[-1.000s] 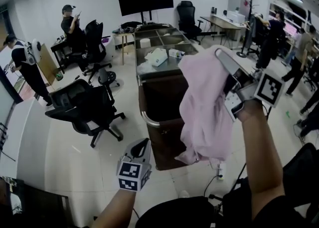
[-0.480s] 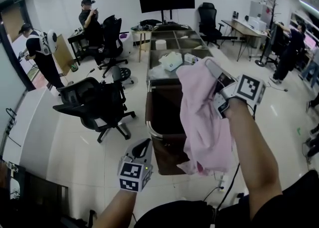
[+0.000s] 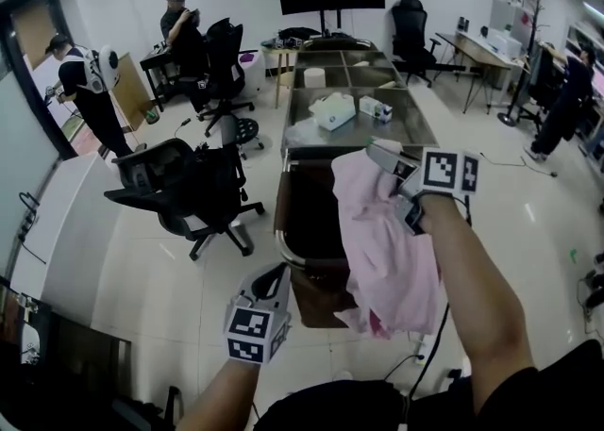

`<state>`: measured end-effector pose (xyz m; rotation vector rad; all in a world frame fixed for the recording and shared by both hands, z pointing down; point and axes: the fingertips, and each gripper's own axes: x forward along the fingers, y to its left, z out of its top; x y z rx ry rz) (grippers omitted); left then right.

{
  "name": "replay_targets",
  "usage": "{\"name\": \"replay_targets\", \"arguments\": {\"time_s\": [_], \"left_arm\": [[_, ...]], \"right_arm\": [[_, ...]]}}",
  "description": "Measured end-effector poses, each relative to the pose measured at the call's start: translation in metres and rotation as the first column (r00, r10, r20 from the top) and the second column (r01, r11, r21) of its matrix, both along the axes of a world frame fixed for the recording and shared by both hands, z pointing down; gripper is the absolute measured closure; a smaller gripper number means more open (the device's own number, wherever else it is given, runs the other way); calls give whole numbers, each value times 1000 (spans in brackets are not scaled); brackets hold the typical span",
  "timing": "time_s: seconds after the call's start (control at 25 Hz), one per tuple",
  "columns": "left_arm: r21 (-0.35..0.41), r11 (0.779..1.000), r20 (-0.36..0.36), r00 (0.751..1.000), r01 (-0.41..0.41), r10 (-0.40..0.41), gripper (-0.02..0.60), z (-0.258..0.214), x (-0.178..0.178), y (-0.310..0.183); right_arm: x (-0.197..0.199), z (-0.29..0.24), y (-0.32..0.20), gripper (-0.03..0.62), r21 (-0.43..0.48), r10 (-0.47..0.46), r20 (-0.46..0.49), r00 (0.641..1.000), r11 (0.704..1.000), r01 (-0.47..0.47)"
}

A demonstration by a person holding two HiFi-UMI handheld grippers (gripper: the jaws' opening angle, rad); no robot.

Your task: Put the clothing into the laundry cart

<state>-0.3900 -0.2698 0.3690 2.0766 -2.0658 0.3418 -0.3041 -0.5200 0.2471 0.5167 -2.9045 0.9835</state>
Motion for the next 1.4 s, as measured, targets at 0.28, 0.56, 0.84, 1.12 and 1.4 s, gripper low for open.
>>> {"name": "replay_targets", "arguments": {"time_s": [0.28,0.56,0.84,1.12,1.4], "left_arm": [[-6,1000,-4,1000,-20,20,583,2,8,-3],[9,998,-10,998,-69,69,583,-2,19,-2],[0,991,-3,991,-130,130,583,5,30,13],[-9,982,-21,982,-189,188,583,11,39,29],[0,960,-41,959,-281,281,583,13,59,53]], "right_arm": [[12,18,9,285,-40,-12,-65,998,999,9],[39,-1,30,286,8,8,-25,1000,1000,-8],[78,-3,86,286,94,34,-13,999,995,-32],[127,21,139,286,162,150,-61,987,977,-138],[157,34,195,287,130,242,-39,970,963,-235]]}}
